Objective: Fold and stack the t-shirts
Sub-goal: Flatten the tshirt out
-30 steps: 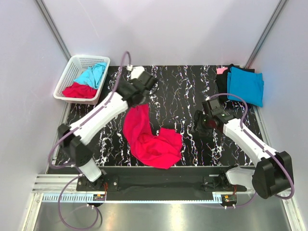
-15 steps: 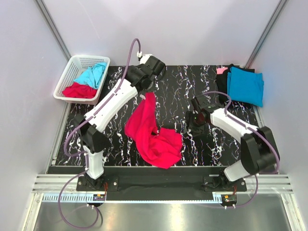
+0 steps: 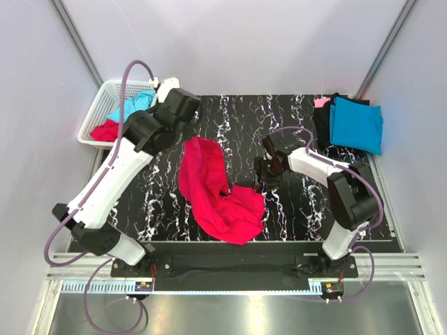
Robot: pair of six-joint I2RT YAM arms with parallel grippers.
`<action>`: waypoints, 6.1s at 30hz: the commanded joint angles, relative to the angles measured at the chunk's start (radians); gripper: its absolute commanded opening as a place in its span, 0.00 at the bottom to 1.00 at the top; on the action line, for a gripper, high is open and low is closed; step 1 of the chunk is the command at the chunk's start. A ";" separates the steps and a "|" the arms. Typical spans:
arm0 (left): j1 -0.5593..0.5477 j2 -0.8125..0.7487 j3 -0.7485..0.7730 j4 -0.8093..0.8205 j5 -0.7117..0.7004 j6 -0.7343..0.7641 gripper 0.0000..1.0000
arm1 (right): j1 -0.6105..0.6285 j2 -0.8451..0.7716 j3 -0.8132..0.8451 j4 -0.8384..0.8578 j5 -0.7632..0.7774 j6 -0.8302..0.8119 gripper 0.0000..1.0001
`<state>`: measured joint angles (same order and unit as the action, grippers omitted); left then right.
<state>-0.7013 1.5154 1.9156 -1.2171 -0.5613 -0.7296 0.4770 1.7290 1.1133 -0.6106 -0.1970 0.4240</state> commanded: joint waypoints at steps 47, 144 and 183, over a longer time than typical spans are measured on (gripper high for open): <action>0.008 -0.190 -0.207 -0.050 -0.057 -0.120 0.00 | -0.153 -0.301 0.183 -0.302 0.740 0.045 0.03; -0.038 -0.344 -0.656 0.166 0.109 -0.183 0.83 | -0.281 -0.088 0.008 -0.029 0.286 0.145 0.37; 0.097 0.023 -0.785 0.326 0.463 -0.122 0.00 | -0.112 -0.167 0.060 -0.069 0.143 0.107 0.39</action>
<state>-0.5720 1.6344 1.1648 -0.8871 -0.1112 -0.8288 0.3527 1.5818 1.1316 -0.6777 -0.0467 0.5190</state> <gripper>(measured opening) 0.009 0.394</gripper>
